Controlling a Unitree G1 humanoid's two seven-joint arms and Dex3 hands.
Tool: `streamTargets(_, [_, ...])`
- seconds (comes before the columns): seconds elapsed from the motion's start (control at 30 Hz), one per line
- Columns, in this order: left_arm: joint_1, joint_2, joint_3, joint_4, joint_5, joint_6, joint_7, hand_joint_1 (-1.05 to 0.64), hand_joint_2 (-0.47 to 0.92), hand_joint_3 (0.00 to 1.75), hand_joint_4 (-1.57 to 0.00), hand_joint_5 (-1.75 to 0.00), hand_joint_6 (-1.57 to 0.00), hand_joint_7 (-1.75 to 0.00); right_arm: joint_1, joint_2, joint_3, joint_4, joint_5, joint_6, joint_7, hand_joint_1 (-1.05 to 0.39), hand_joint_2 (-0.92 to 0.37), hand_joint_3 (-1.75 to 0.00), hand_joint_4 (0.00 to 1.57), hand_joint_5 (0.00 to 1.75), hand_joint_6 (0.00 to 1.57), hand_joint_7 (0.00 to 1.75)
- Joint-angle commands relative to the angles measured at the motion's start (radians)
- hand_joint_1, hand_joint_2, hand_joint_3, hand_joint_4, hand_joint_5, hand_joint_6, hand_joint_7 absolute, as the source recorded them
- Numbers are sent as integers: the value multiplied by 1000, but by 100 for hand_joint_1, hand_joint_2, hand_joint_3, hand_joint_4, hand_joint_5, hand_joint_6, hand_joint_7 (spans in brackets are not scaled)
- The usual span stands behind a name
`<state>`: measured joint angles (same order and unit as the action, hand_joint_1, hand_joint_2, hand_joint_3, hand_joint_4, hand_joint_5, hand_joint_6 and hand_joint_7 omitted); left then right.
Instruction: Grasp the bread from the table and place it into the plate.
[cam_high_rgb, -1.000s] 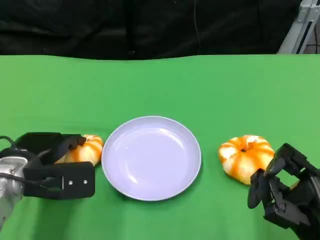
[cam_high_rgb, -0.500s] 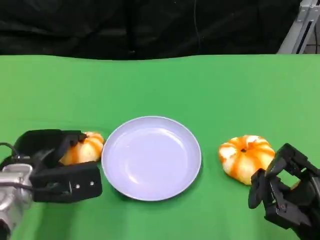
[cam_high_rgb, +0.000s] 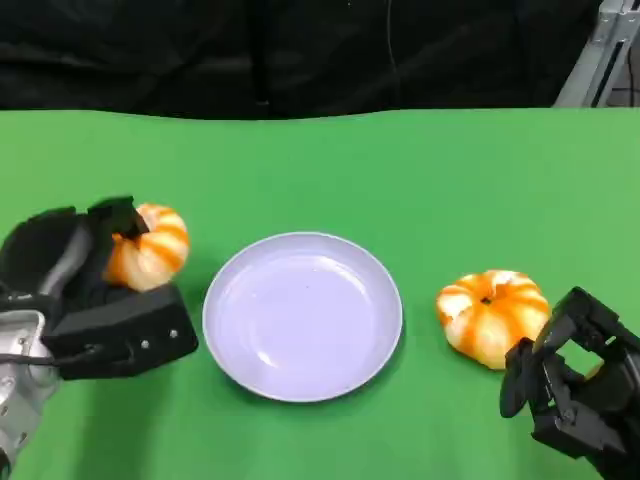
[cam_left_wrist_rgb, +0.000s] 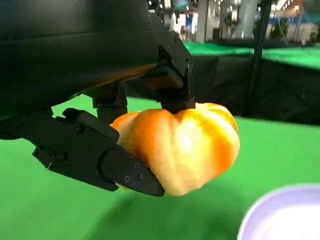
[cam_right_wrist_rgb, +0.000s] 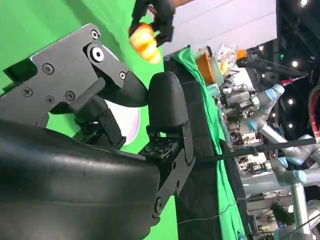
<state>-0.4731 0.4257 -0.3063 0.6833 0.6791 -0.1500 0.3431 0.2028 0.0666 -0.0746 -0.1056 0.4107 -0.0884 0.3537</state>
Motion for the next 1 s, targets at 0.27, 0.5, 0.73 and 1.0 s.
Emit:
streamTargets(0.27, [70, 37, 81, -278, -54, 62, -108, 0, 92, 20, -71, -175, -59, -169, 2, -14, -13, -6, 3, 0, -6, -16, -46, -123, 89, 175, 69, 166])
streamTargets(0.5, [124, -3, 23, -467, -31, 79, -217, 2, 92, 22, -70, -175, -66, -157, 2, -13, -9, -5, -2, -4, -7, -15, -48, -122, 89, 175, 68, 166])
streamTargets(0.73, [119, -72, -80, -444, 33, 52, -219, 2, 91, 22, -69, -175, -65, -161, 3, -8, -6, -10, 2, -3, -8, -15, -47, -122, 89, 175, 69, 167])
streamTargets(1.0, [69, -127, -150, -418, 83, 60, -279, -8, 92, 16, -64, -175, -56, -162, 6, -7, -3, -14, 11, -3, -3, -14, -49, -124, 88, 175, 69, 165])
